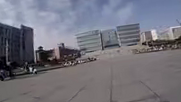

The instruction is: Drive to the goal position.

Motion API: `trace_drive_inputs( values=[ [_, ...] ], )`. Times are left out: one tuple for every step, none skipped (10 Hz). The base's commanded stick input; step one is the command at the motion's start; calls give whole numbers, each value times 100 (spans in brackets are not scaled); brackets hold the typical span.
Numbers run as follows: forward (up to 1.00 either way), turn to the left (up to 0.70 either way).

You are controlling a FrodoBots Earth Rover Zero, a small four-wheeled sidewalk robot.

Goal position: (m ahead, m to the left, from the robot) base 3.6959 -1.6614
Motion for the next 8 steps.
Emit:
trace_drive_inputs(
  values=[
    [85,15],
    [85,15],
    [85,13],
    [85,11],
    [85,8],
    [85,4],
    [85,0],
    [85,0]
  ],
)
